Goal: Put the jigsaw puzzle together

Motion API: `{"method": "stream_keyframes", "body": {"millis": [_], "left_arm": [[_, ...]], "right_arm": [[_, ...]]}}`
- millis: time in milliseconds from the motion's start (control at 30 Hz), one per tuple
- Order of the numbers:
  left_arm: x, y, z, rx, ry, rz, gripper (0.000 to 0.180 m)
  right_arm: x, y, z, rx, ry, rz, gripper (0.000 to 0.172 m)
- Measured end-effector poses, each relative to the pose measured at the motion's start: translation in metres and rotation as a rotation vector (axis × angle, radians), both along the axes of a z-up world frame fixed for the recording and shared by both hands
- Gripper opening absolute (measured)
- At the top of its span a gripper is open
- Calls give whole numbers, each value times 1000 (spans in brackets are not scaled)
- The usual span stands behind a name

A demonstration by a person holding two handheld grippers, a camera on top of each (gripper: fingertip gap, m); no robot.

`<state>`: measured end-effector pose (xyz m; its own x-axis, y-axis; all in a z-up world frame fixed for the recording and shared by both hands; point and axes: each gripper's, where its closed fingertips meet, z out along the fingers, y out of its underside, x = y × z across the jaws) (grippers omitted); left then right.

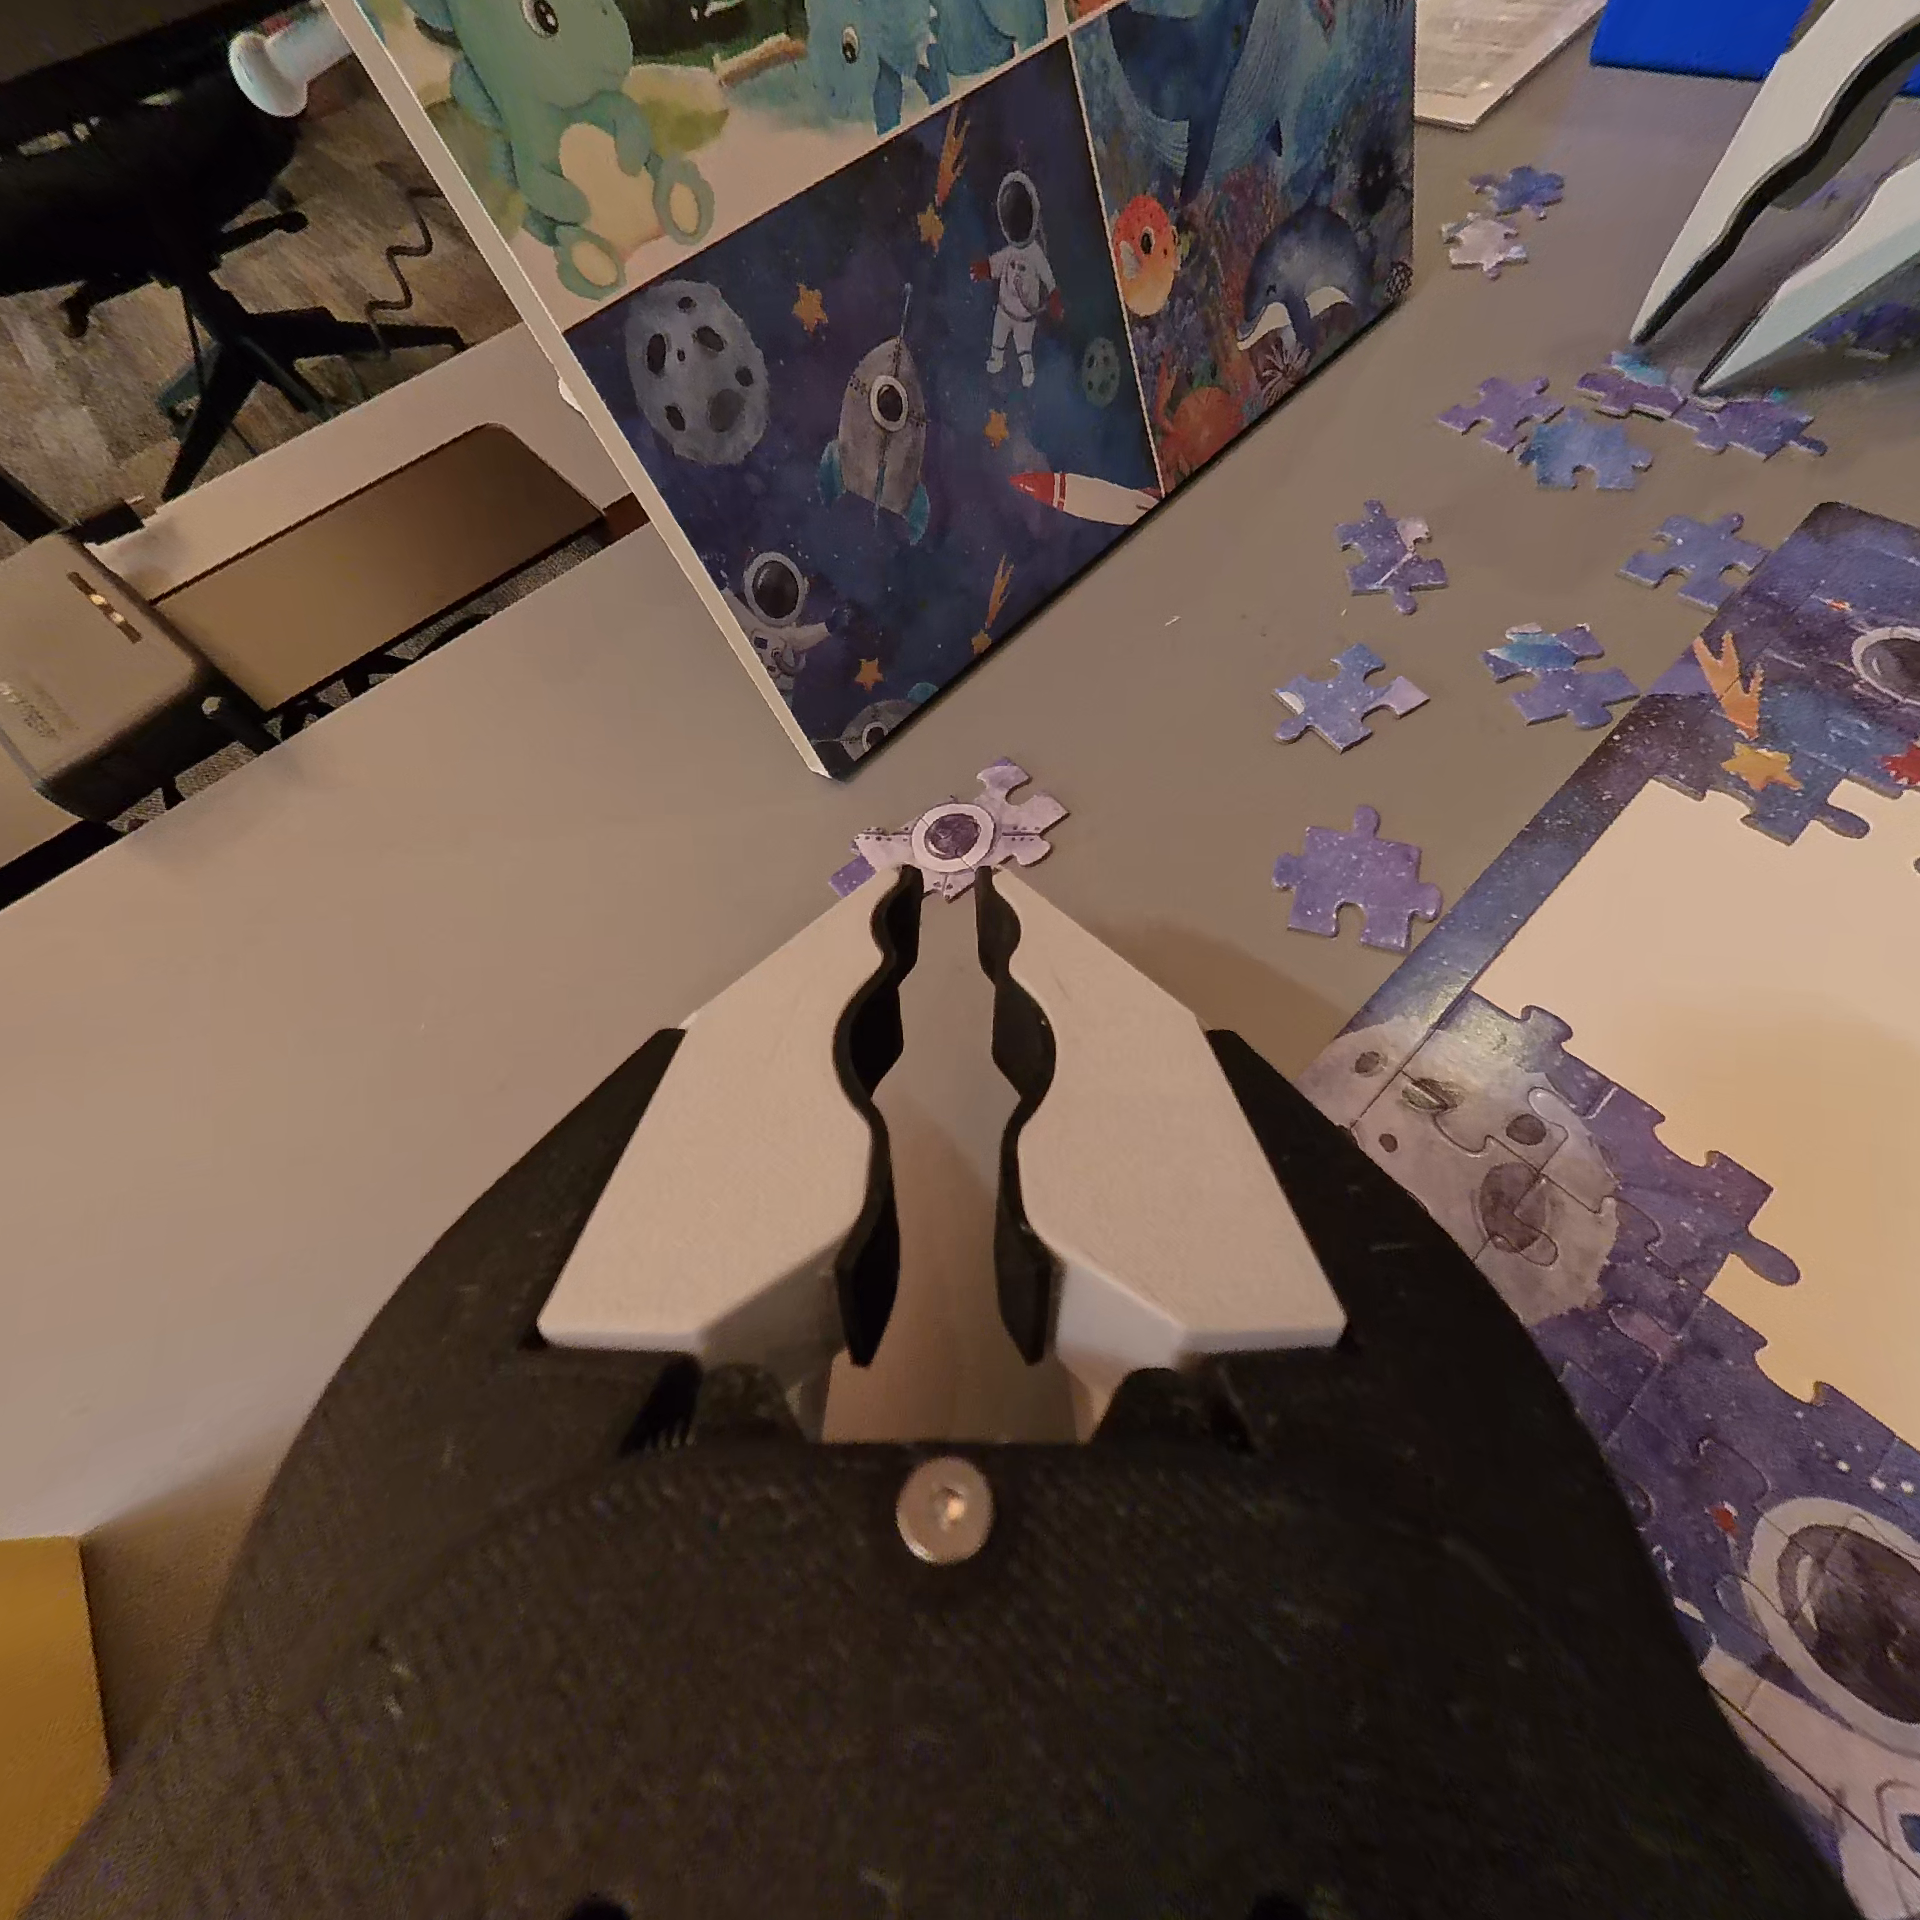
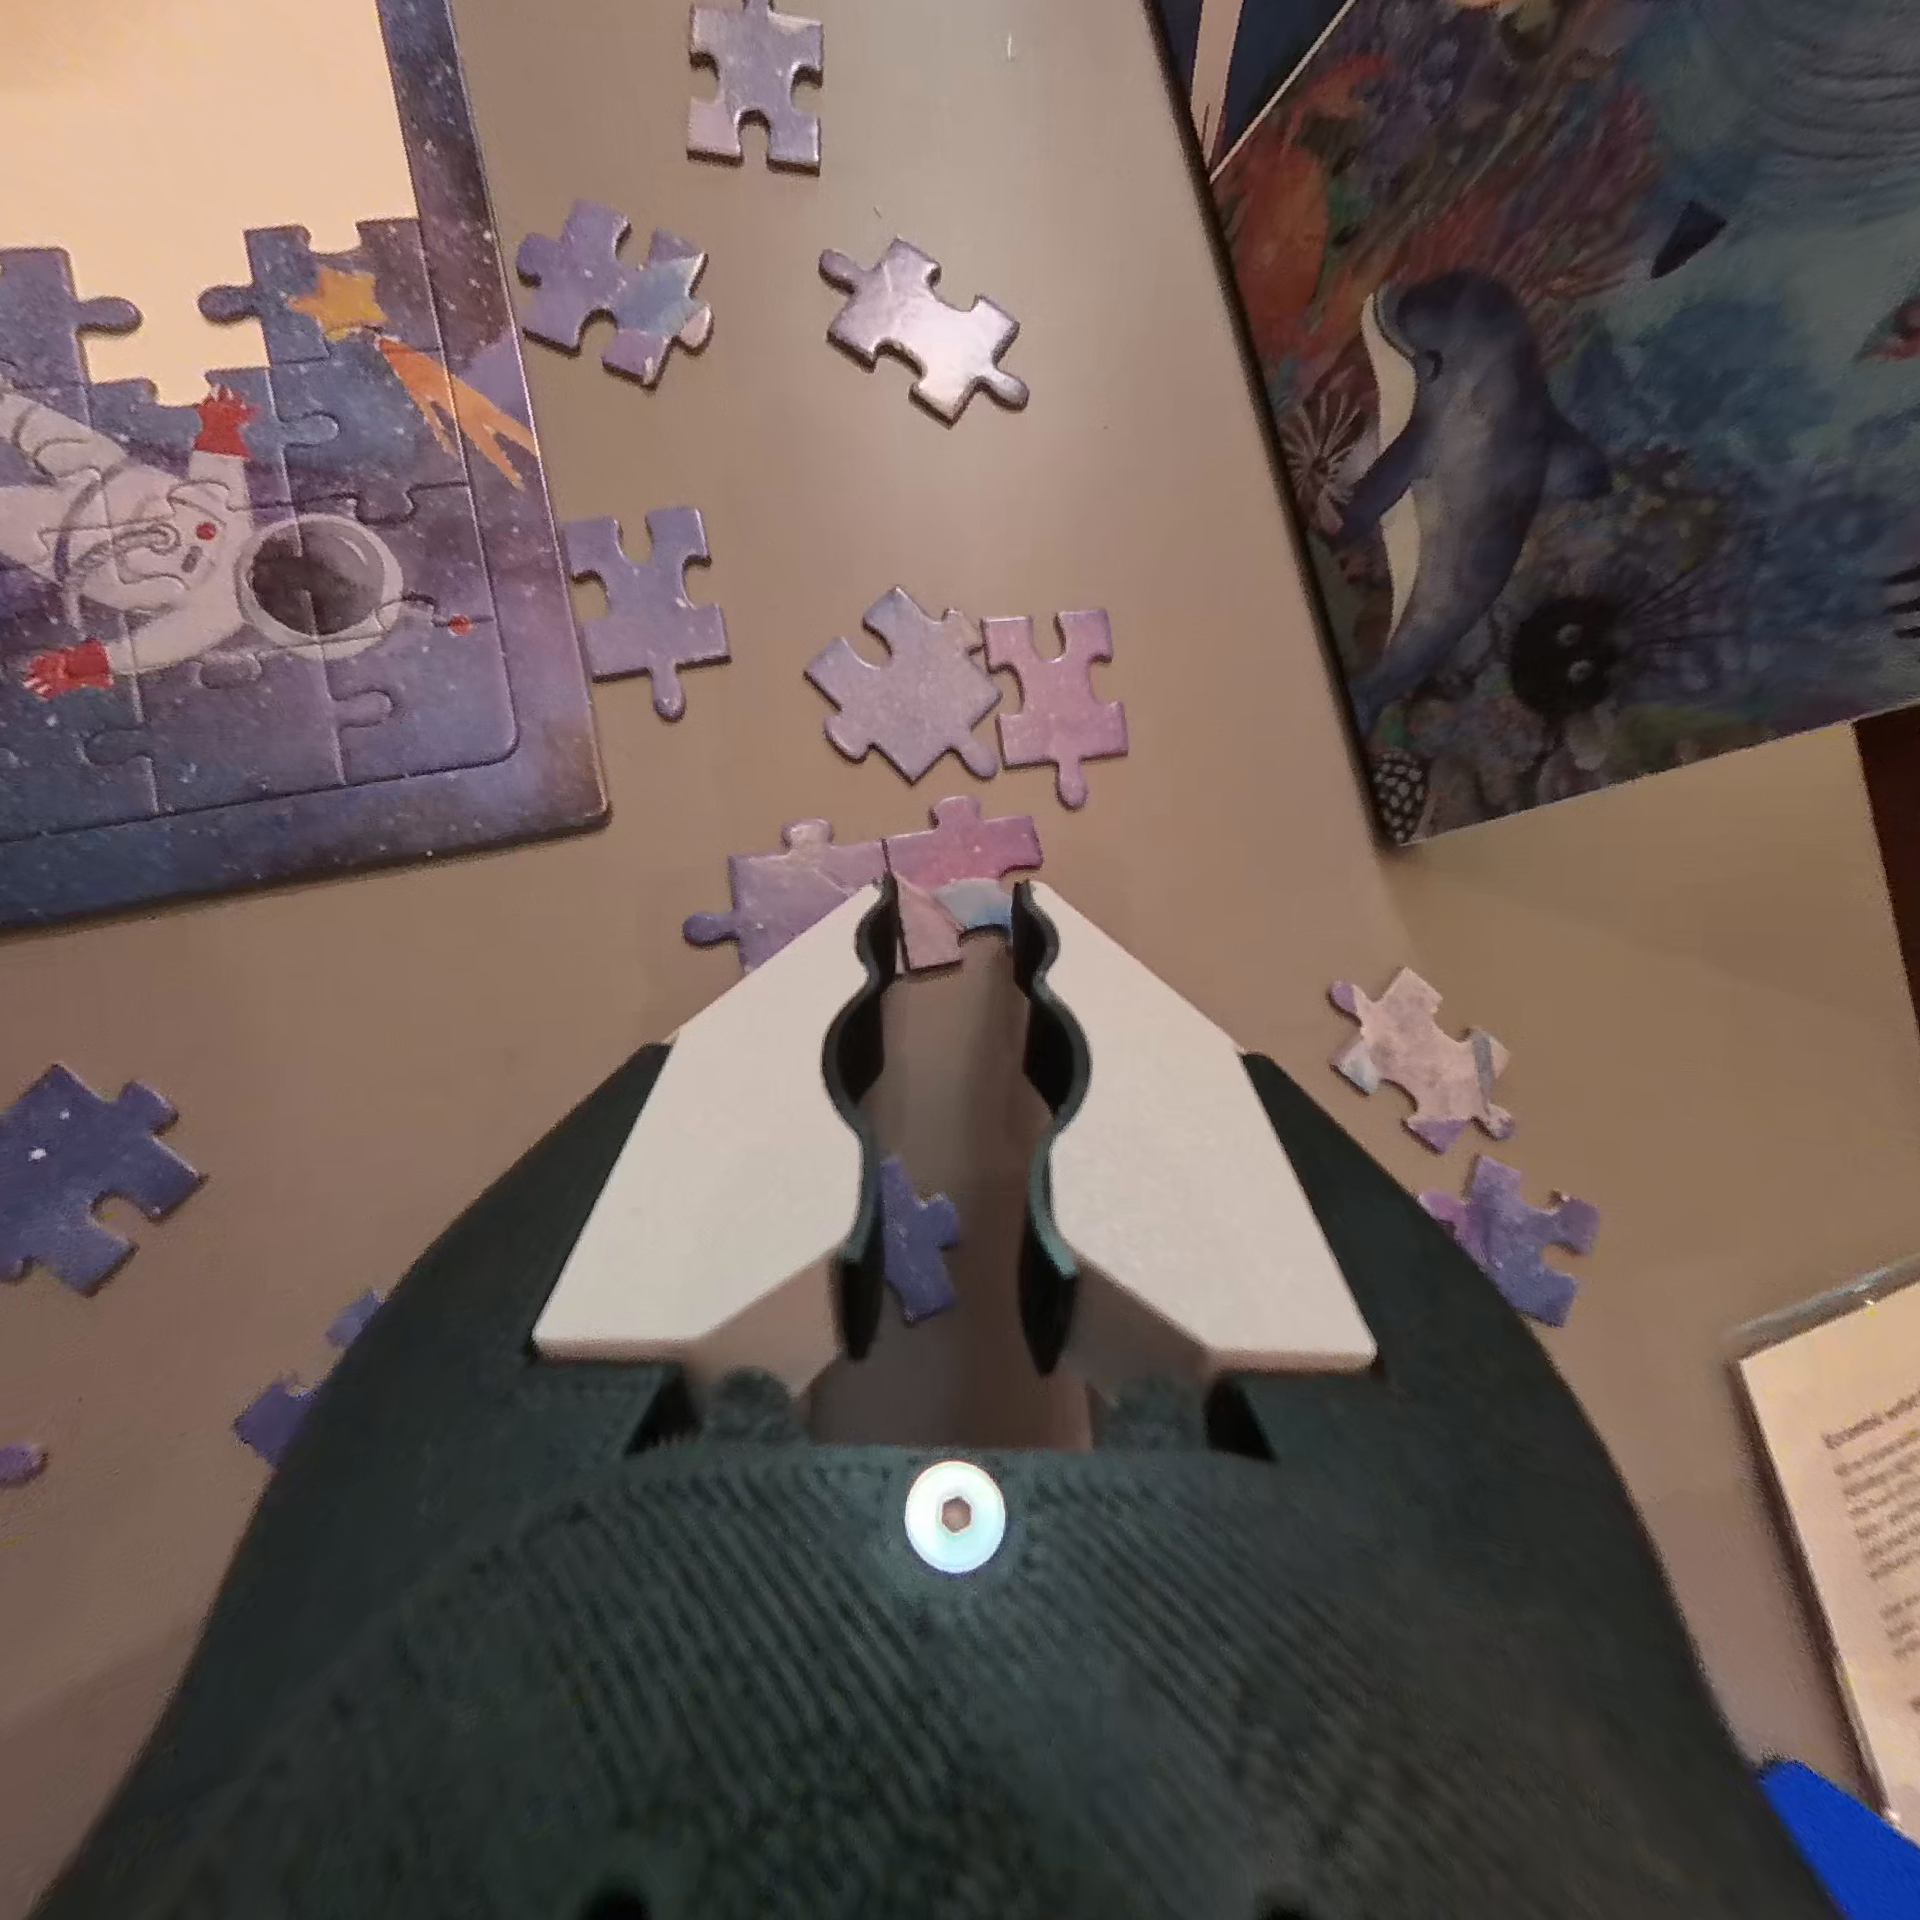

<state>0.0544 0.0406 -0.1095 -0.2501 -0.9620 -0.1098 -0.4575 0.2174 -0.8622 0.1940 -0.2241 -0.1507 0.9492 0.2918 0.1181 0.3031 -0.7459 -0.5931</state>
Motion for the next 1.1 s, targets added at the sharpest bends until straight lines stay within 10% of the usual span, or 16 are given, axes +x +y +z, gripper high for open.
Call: {"method": "stream_keyframes", "body": {"millis": [1100], "left_arm": [[0,2,2,7,-9,9,9]], "right_arm": [[3,2,-3,1,57,-67,26]]}}
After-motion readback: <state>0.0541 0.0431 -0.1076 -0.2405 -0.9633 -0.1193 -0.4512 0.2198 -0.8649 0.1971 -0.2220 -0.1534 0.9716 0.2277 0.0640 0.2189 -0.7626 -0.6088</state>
